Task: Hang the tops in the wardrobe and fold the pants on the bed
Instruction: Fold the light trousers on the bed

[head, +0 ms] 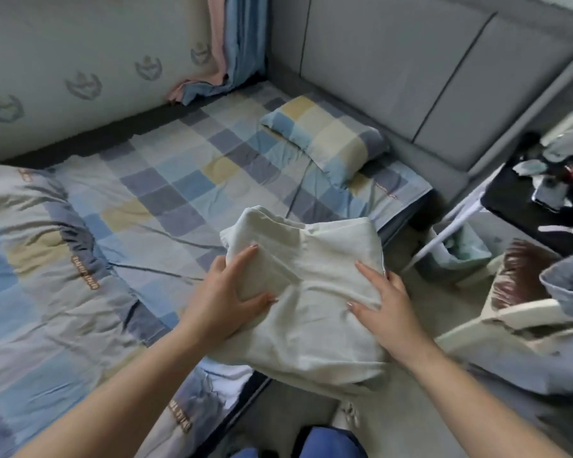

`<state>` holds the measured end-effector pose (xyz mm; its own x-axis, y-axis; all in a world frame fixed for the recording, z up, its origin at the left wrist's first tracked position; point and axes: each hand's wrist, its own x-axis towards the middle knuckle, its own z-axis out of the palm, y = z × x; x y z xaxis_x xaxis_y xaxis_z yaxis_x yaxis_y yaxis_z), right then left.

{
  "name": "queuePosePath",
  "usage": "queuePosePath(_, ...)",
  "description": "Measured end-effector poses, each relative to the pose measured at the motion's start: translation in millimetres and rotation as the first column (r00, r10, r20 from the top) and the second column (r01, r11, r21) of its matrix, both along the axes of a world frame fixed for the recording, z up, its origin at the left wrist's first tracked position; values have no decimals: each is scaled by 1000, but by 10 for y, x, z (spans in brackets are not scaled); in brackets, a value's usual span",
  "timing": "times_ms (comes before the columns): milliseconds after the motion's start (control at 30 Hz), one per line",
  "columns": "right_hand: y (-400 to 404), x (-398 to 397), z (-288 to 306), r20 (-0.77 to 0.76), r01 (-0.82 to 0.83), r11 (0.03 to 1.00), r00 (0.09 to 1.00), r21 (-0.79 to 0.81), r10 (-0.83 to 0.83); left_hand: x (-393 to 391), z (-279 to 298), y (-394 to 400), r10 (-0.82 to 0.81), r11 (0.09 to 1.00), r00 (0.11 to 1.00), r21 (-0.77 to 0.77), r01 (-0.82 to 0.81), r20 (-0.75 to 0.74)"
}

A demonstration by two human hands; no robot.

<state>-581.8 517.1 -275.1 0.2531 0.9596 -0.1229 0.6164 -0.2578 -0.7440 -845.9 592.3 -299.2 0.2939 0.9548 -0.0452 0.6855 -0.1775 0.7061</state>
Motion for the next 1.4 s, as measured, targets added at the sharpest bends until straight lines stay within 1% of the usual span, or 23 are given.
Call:
queuePosePath(167,-769,334,113,-10,169,985,986,13,-169,507,86,-255,-178,984,984,-9,178,-24)
queuePosePath(333,-1658,735,196,-17,343,939,939,0,-343,1236,152,-664,-362,932,931,-19,361,-47)
queuePosePath(400,-2140,962,220,-13,438,899,899,7,-438,1657,163,-950,-454,891,890,-11,454,-47)
queuePosePath(467,-2495,1142,228,-7,496,868,868,-7,-496,1986,158,-1204,-502,865,865,-7,502,-25)
queuePosePath(567,-3335,1571,255,22,599,801,801,5,-599,2698,174,-1881,-586,810,810,-14,586,-19)
queuePosePath(600,-3444,1640,246,27,608,794,794,10,-608,2785,176,-1973,-593,805,805,-28,593,-13)
queuePosePath(733,-4365,2045,309,38,689,725,724,13,-689,3435,186,-2746,-677,734,736,-59,676,12)
queuePosePath(833,-5089,2358,348,43,757,653,652,30,-757,3969,248,-3383,-740,670,672,-63,739,20)
queuePosePath(933,-5547,2567,362,56,811,583,581,49,-812,4339,297,-3797,-782,620,622,-56,782,23)
queuePosePath(1033,-5946,2720,386,42,866,498,496,50,-867,4699,331,-4141,-828,561,561,-46,827,-2)
queuePosePath(1167,-6255,2880,388,3,915,397,398,78,-918,5112,365,-4412,-873,488,487,-42,872,-20)
queuePosePath(1300,-6389,3088,351,-15,943,322,324,80,-946,5514,344,-4539,-900,435,434,-36,900,-34)
queuePosePath(1400,-6346,3280,336,-35,961,273,275,51,-961,5794,294,-4547,-913,405,403,-32,914,-58)
